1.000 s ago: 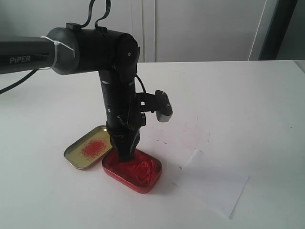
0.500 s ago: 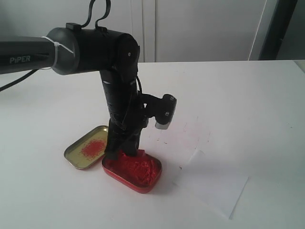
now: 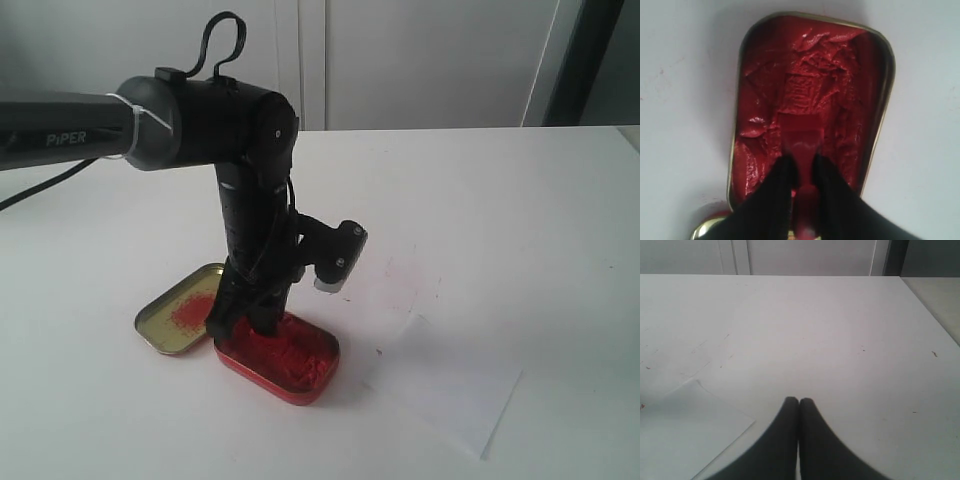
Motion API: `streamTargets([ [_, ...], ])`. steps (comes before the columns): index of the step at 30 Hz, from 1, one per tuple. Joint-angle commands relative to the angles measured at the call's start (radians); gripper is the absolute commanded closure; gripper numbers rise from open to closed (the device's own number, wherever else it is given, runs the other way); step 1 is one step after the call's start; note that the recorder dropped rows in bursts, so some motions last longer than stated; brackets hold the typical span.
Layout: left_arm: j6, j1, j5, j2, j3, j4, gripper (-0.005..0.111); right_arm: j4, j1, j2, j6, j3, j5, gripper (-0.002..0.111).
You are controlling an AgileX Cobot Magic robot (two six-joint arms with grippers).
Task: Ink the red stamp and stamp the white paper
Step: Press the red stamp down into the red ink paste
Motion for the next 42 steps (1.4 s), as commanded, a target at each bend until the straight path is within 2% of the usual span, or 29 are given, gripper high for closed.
streamTargets([
  [1,0.003,-0.005,0.001,-0.002,0.002,0.0,0.107,-0.006,0.001,-0.004,0.0,0.004,-0.014,0.108],
  [42,-0.001,-0.005,-0.026,0.016,0.002,0.0,0.107,-0.006,0.001,-0.004,0.0,0.004,-0.014,0.108],
])
